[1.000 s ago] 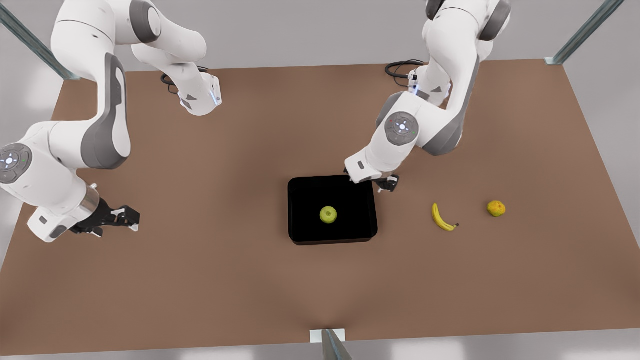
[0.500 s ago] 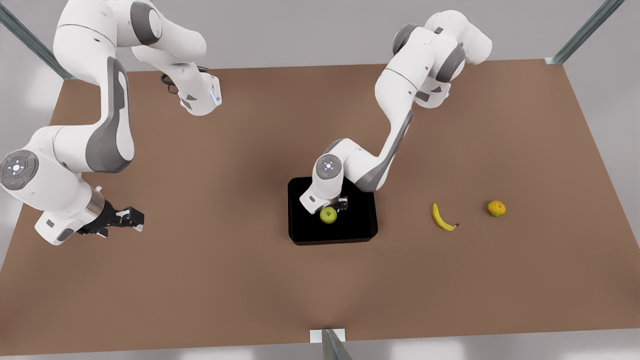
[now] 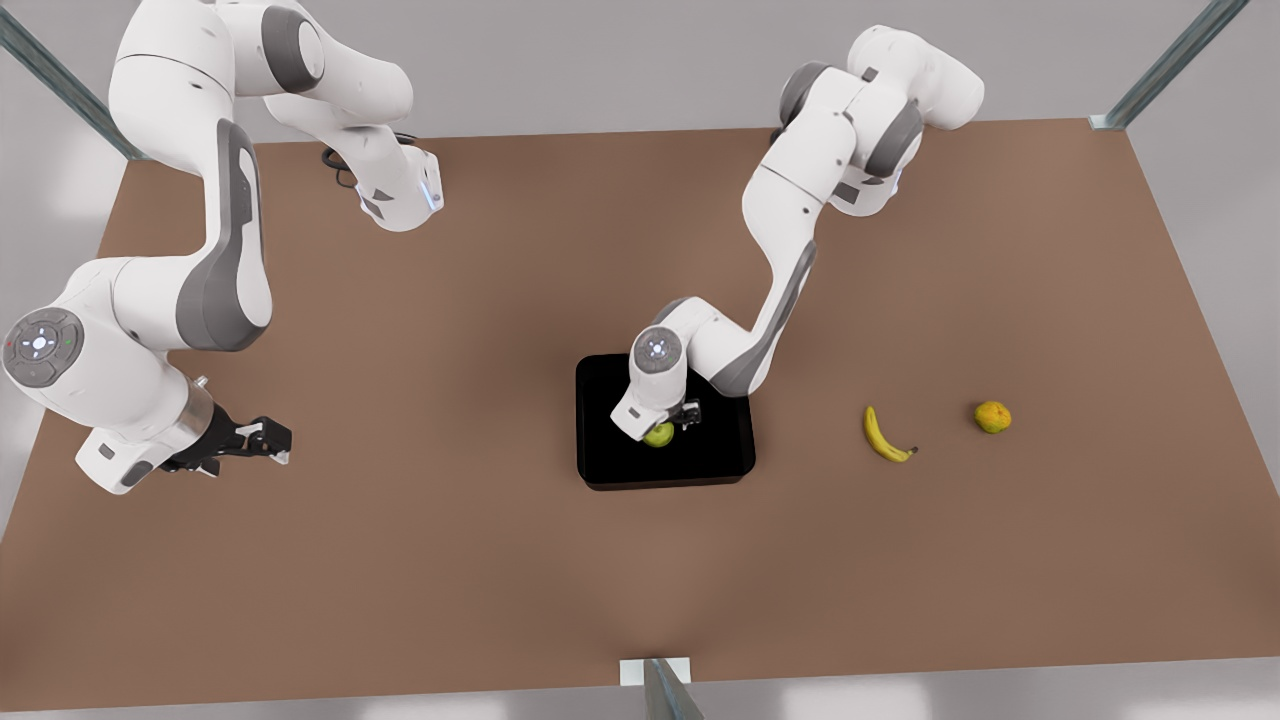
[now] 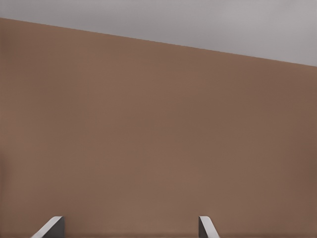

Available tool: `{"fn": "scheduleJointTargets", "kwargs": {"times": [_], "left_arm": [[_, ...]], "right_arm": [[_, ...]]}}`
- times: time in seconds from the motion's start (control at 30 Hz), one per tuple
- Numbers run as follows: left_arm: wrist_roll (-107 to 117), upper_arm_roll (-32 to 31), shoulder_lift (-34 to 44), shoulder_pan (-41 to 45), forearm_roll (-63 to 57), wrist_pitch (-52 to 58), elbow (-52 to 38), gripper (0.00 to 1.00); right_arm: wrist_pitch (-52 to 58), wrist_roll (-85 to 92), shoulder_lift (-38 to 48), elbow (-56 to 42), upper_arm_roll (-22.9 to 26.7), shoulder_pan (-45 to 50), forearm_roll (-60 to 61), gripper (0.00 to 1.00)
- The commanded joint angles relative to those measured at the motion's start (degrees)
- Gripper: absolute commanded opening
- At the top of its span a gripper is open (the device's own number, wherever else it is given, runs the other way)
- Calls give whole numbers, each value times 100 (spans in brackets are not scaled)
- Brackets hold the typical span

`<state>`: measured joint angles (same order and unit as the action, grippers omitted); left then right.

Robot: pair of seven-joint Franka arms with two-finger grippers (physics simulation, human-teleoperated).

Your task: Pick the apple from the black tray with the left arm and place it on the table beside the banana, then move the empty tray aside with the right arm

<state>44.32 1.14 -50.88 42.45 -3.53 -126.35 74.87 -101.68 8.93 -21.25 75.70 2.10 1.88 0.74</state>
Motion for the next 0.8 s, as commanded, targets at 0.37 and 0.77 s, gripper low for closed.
{"fn": "scheduleJointTargets", "kwargs": {"times": [0.37, 0.77], "left_arm": [[640, 1, -168, -27, -8, -382, -25, 61], [-3209, 18, 1484, -1968, 133, 3380, -517, 61]], "right_arm": [[-1, 21, 7, -3, 1, -3, -4, 100], [17, -6, 24, -3, -17, 110, 13, 100]]}}
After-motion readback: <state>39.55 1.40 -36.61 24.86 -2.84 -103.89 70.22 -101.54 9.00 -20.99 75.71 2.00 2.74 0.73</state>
